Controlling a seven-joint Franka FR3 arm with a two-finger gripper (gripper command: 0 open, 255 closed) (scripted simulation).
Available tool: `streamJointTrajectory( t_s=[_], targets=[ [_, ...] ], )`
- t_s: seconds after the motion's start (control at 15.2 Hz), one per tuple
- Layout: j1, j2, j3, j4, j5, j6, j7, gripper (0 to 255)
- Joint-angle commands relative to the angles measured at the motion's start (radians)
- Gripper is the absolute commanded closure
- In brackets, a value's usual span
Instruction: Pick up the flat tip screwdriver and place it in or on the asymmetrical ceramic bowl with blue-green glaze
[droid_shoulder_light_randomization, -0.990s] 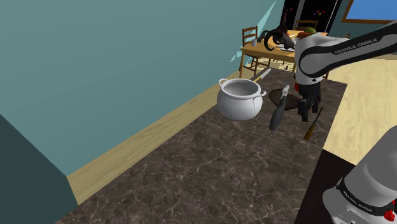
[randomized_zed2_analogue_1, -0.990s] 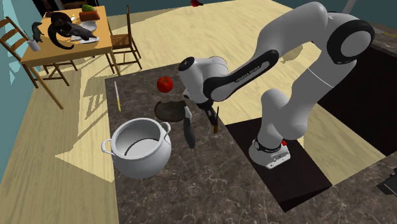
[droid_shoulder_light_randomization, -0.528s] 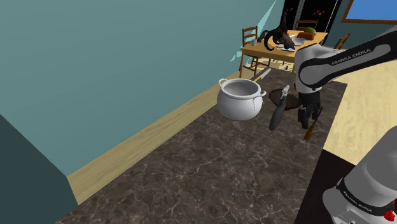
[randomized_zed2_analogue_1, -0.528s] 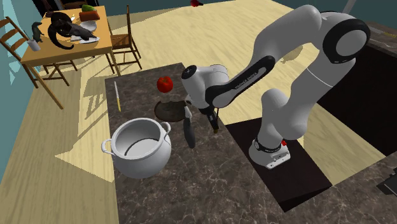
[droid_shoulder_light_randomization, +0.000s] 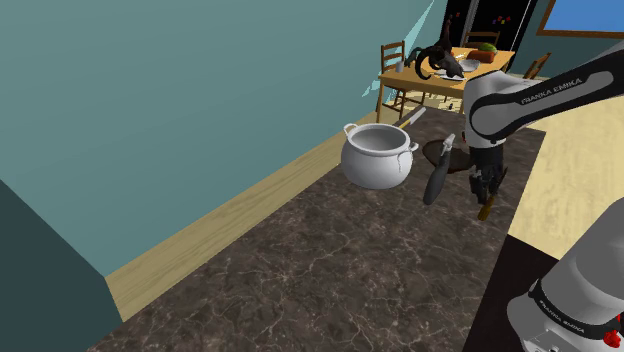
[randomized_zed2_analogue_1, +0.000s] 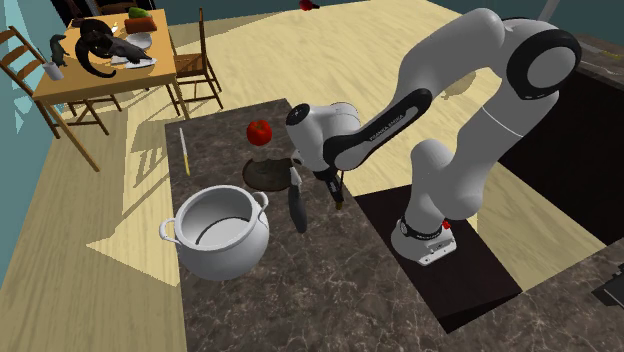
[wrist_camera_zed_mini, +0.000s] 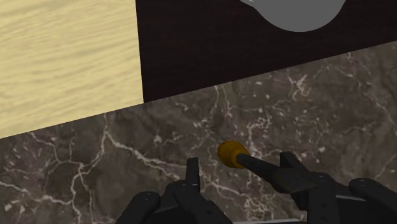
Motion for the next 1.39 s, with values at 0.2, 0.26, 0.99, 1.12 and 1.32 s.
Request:
streamJointTrajectory(
  t_s=[0.2,0.26,0.99,1.12,1.32],
  targets=[
    [0.000,0.000,0.000,0.000,0.000,0.000,0.000,255],
    [0.000,0.000,0.000,0.000,0.000,0.000,0.000,255],
    [0.000,-0.064,0.018,0.053,0.010,-0.117,-0.007,255],
    [0.000,-0.079,0.023,0.071,0.013,-0.149,-0.009,255],
    [0.001,-0.099,0.030,0.098,0.017,-0.196,-0.012,255]
  ],
)
